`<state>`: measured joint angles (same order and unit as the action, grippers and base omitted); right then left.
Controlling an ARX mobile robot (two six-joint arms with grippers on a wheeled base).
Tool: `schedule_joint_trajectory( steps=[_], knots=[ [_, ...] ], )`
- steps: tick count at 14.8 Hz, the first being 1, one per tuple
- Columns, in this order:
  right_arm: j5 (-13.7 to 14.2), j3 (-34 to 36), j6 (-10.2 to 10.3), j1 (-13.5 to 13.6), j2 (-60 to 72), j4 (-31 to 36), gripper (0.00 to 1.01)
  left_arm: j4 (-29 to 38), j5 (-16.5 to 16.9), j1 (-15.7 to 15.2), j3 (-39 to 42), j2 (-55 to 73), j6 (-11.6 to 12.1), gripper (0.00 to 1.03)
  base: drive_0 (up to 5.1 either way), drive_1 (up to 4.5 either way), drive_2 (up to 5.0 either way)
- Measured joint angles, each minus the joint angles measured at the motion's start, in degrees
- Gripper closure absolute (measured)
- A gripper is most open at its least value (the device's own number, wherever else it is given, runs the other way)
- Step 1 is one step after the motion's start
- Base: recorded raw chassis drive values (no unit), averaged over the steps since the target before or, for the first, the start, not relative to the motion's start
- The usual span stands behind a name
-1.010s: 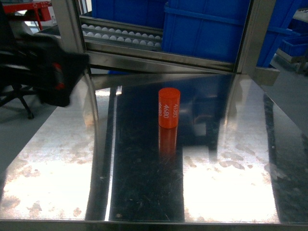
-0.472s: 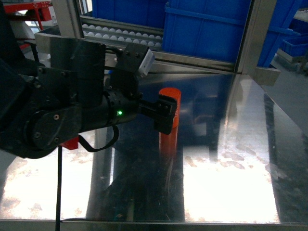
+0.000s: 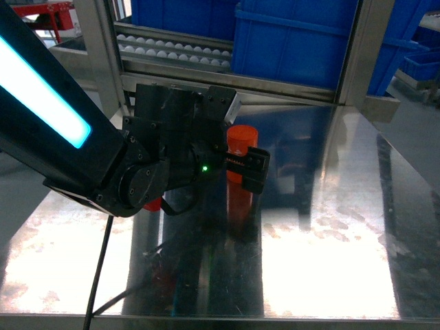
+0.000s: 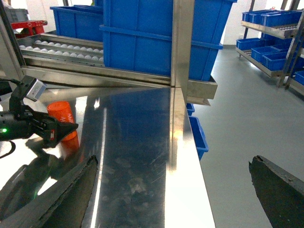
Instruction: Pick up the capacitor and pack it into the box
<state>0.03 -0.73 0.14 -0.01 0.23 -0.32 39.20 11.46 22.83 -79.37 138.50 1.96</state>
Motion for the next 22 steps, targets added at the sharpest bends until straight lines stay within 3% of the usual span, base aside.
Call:
schedule_joint_trajectory(
  steps=[1, 2, 4, 5, 6, 9, 12, 14, 18, 20, 21, 22],
  knots=[
    [0.0, 0.0, 0.0, 0.0, 0.0, 0.0, 0.03, 0.3, -0.3, 0.0, -0.9, 1.0, -0.1, 0.06, 0.0, 0.0, 0.0],
    [0.0, 0.0, 0.0, 0.0, 0.0, 0.0, 0.03, 0.4, -0.3, -0.1, -1.8, 1.8, -0.7, 0.14, 0.0, 0.0, 0.0],
    [0.0, 0.0, 0.0, 0.0, 0.0, 0.0, 0.03, -0.3, 0.3, -0.2, -2.8, 2.3, -1.8, 0.37, 0.0, 0.0, 0.0],
    [0.0, 0.0, 0.0, 0.0, 0.0, 0.0, 0.03, 0.7, 0.5, -0.2, -2.8, 2.3, -2.0, 0.55, 0.0, 0.0, 0.0],
    [0.0, 0.0, 0.0, 0.0, 0.0, 0.0, 0.03, 2.0, 0.5, -0.4, -2.4, 2.2, -2.0, 0.58, 0.0, 0.0, 0.0],
    [0.0, 0.0, 0.0, 0.0, 0.0, 0.0, 0.03, 8.6, 0.5, -1.7, 10.0, -7.8, -3.2, 0.58, 0.0, 0.0, 0.0],
    [0.0, 0.0, 0.0, 0.0, 0.0, 0.0, 0.03, 18.1, -3.3, -3.8, 27.7, -28.4, -3.0, 0.58, 0.0, 0.0, 0.0],
    [0.0, 0.0, 0.0, 0.0, 0.0, 0.0, 0.03, 18.6, -6.4, -5.6, 40.9, -41.9, -3.0, 0.58, 0.0, 0.0, 0.0],
    [0.0, 0.0, 0.0, 0.0, 0.0, 0.0, 0.03, 12.0, -13.1, -6.6, 57.9, -70.8, -1.4, 0.58, 0.0, 0.0, 0.0],
    [0.0, 0.0, 0.0, 0.0, 0.0, 0.0, 0.03, 0.7, -19.5, -6.1, 65.4, -85.9, -2.0, 0.58, 0.0, 0.0, 0.0],
    [0.0, 0.0, 0.0, 0.0, 0.0, 0.0, 0.03, -5.7, -20.7, -4.0, 67.2, -93.1, -2.8, 0.59, 0.0, 0.0, 0.0],
    [0.0, 0.0, 0.0, 0.0, 0.0, 0.0, 0.03, -7.3, -20.6, -3.4, 67.4, -97.1, -3.1, 0.59, 0.0, 0.0, 0.0]
  ],
)
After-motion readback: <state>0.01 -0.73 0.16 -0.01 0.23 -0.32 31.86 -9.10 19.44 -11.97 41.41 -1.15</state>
